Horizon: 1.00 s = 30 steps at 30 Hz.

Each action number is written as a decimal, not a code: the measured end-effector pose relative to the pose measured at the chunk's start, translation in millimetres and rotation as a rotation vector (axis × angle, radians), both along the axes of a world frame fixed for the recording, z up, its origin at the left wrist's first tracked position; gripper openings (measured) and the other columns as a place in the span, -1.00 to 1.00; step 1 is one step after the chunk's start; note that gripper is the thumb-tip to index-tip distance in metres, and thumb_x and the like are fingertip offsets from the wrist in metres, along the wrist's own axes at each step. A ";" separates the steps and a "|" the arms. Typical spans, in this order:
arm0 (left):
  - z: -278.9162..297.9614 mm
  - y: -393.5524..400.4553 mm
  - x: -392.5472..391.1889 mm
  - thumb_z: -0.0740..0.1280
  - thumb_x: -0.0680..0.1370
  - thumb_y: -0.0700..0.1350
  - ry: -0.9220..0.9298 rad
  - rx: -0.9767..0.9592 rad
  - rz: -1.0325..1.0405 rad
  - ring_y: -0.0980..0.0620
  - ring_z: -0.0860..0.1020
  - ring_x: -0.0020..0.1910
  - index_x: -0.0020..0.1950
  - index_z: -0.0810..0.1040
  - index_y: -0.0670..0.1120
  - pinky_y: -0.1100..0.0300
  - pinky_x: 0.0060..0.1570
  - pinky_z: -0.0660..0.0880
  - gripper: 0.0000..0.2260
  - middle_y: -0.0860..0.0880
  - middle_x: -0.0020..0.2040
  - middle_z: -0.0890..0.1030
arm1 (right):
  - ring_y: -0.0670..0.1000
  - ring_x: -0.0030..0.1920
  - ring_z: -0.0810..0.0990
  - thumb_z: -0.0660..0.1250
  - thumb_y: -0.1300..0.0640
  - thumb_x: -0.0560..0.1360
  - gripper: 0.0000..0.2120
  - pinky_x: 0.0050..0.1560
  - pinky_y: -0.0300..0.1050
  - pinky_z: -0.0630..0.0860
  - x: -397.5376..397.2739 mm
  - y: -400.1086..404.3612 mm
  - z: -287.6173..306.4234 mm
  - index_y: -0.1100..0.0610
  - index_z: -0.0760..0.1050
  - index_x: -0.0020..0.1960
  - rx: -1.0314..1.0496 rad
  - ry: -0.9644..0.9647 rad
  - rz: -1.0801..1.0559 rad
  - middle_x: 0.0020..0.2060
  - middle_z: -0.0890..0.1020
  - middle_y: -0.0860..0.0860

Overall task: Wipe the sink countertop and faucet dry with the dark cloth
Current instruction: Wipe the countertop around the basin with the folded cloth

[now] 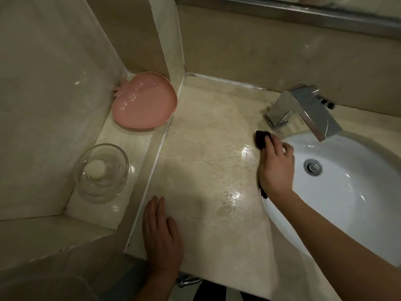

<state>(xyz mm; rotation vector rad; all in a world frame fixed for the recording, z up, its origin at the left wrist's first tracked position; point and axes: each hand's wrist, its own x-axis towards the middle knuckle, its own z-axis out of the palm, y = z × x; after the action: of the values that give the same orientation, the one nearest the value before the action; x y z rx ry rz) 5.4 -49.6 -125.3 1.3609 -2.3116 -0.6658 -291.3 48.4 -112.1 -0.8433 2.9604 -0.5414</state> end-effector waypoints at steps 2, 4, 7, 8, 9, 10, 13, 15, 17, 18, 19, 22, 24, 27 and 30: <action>-0.6 -0.4 1.2 0.05 0.62 -0.10 0.002 0.003 0.000 -0.18 0.34 0.44 0.46 0.43 -0.22 0.00 0.43 0.23 -0.55 -0.18 0.47 0.41 | 0.31 0.16 0.43 0.14 0.25 0.64 -0.64 0.09 0.10 0.42 3.7 16.3 5.7 0.23 0.40 0.42 -0.034 -0.070 -0.058 0.34 0.48 0.20; -0.4 -0.8 -0.3 0.05 0.62 -0.09 -0.011 0.002 -0.021 -0.19 0.35 0.44 0.45 0.43 -0.22 -0.03 0.42 0.25 -0.55 -0.18 0.46 0.42 | 0.22 0.14 0.48 0.10 0.20 0.66 -0.68 0.06 -0.05 0.37 11.2 21.2 20.7 0.18 0.42 0.38 -0.154 -0.119 -0.118 0.27 0.51 0.16; 2.7 1.0 -2.9 0.06 0.63 -0.08 -0.070 0.019 0.028 -0.19 0.39 0.39 0.44 0.44 -0.19 -0.04 0.37 0.31 -0.57 -0.17 0.42 0.45 | 0.02 0.18 0.52 0.12 0.09 0.68 -0.69 0.06 -0.14 0.39 31.5 -0.9 54.5 0.04 0.45 0.38 -0.334 -0.145 -0.086 0.23 0.51 -0.01; 7.2 1.1 -6.6 0.07 0.62 -0.08 -0.066 0.025 0.050 -0.19 0.43 0.35 0.42 0.45 -0.17 -0.03 0.32 0.33 -0.58 -0.17 0.38 0.48 | -0.03 0.18 0.52 0.14 0.08 0.68 -0.69 0.06 -0.14 0.42 38.2 -13.4 62.8 0.00 0.45 0.39 -0.376 -0.163 -0.024 0.22 0.51 -0.05; 13.0 -0.9 -13.5 0.09 0.61 -0.08 -0.057 0.026 0.050 -0.18 0.45 0.31 0.40 0.46 -0.15 0.00 0.29 0.34 -0.60 -0.15 0.34 0.50 | -0.06 0.18 0.52 0.17 0.07 0.67 -0.70 0.06 -0.14 0.45 44.5 -26.9 68.2 -0.03 0.46 0.38 -0.400 -0.180 0.041 0.21 0.51 -0.08; 18.4 -5.2 -23.7 0.09 0.61 -0.07 -0.042 0.037 0.028 -0.15 0.46 0.29 0.39 0.46 -0.13 0.02 0.28 0.34 -0.61 -0.13 0.32 0.52 | -0.06 0.17 0.52 0.19 0.06 0.66 -0.70 0.04 -0.11 0.49 50.1 -40.2 69.5 -0.03 0.47 0.37 -0.403 -0.188 0.103 0.21 0.51 -0.09; 27.1 -23.8 -66.4 0.06 0.65 -0.05 0.067 0.110 -0.096 -0.02 0.41 0.38 0.43 0.44 -0.09 0.02 0.37 0.36 -0.61 -0.04 0.39 0.48 | 0.06 0.15 0.51 0.24 0.05 0.63 -0.71 0.01 0.02 0.54 64.8 -73.2 59.6 0.06 0.52 0.32 -0.343 -0.098 0.254 0.22 0.54 0.01; 22.8 -35.5 -93.5 0.04 0.67 -0.05 0.144 0.150 -0.146 0.01 0.37 0.44 0.46 0.42 -0.11 0.00 0.42 0.34 -0.60 -0.03 0.43 0.45 | 0.12 0.25 0.45 0.26 0.06 0.63 -0.68 0.20 0.02 0.45 70.4 -83.0 43.8 0.11 0.51 0.35 -0.262 -0.011 0.268 0.34 0.49 0.08; 13.5 -40.2 -108.4 0.02 0.69 -0.04 0.150 0.146 -0.137 -0.01 0.35 0.46 0.48 0.39 -0.15 -0.04 0.44 0.33 -0.58 -0.07 0.46 0.42 | 0.16 0.44 0.33 0.23 0.04 0.64 -0.59 0.42 0.07 0.29 76.1 -80.7 23.5 0.17 0.43 0.44 -0.131 0.042 0.274 0.47 0.39 0.13; 10.3 -39.8 -111.4 -0.01 0.69 -0.02 0.137 0.149 -0.110 -0.01 0.34 0.47 0.50 0.38 -0.14 -0.03 0.45 0.33 -0.57 -0.07 0.47 0.41 | 0.17 0.50 0.28 0.19 0.02 0.64 -0.54 0.49 0.10 0.22 80.1 -76.4 13.4 0.19 0.39 0.48 -0.067 0.052 0.313 0.51 0.34 0.13; 9.0 -38.4 -113.2 -0.03 0.69 0.01 0.123 0.160 -0.082 0.02 0.32 0.48 0.52 0.35 -0.11 0.01 0.46 0.31 -0.55 -0.06 0.49 0.38 | 0.16 0.53 0.24 0.16 0.00 0.65 -0.51 0.53 0.11 0.16 82.6 -72.3 5.0 0.20 0.35 0.51 -0.022 0.055 0.362 0.53 0.31 0.12; 8.3 -36.5 -116.4 -0.13 0.69 0.12 0.100 0.172 -0.051 0.10 0.26 0.52 0.56 0.28 -0.02 0.17 0.48 0.23 -0.49 0.01 0.53 0.31 | 0.13 0.56 0.18 0.07 -0.01 0.67 -0.50 0.56 0.08 0.07 67.5 -80.4 -5.7 0.17 0.27 0.55 -0.017 -0.026 0.461 0.55 0.28 0.07; 7.3 -35.7 -113.5 -0.16 0.70 0.16 0.104 0.142 -0.064 0.08 0.27 0.52 0.56 0.27 -0.04 0.16 0.47 0.24 -0.47 0.00 0.54 0.30 | 0.14 0.56 0.19 0.00 -0.03 0.67 -0.48 0.55 0.08 0.11 50.9 -102.7 -3.9 0.15 0.24 0.57 0.023 -0.075 0.623 0.56 0.24 0.07; 2.9 -37.7 -113.0 -0.12 0.70 0.15 0.101 0.160 -0.052 0.04 0.29 0.51 0.56 0.25 -0.02 0.05 0.45 0.32 -0.49 0.00 0.55 0.28 | 0.16 0.55 0.21 -0.09 -0.05 0.66 -0.45 0.55 0.09 0.14 28.5 -145.2 -6.8 0.16 0.21 0.58 0.116 -0.051 0.833 0.57 0.23 0.10; 1.5 -38.9 -115.6 -0.04 0.69 0.07 0.132 0.136 -0.046 -0.01 0.35 0.47 0.54 0.28 -0.01 0.01 0.39 0.37 -0.56 -0.01 0.52 0.32 | 0.17 0.57 0.17 -0.04 -0.03 0.65 -0.45 0.57 0.07 -0.04 20.1 -186.3 -7.0 0.20 0.21 0.57 0.084 0.021 0.676 0.56 0.25 0.14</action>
<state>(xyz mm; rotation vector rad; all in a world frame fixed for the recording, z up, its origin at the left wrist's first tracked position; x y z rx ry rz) -110.2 -88.5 -123.7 1.2833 -2.2334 -0.9140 -271.2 -137.9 -119.1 -1.7184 2.4440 -0.3577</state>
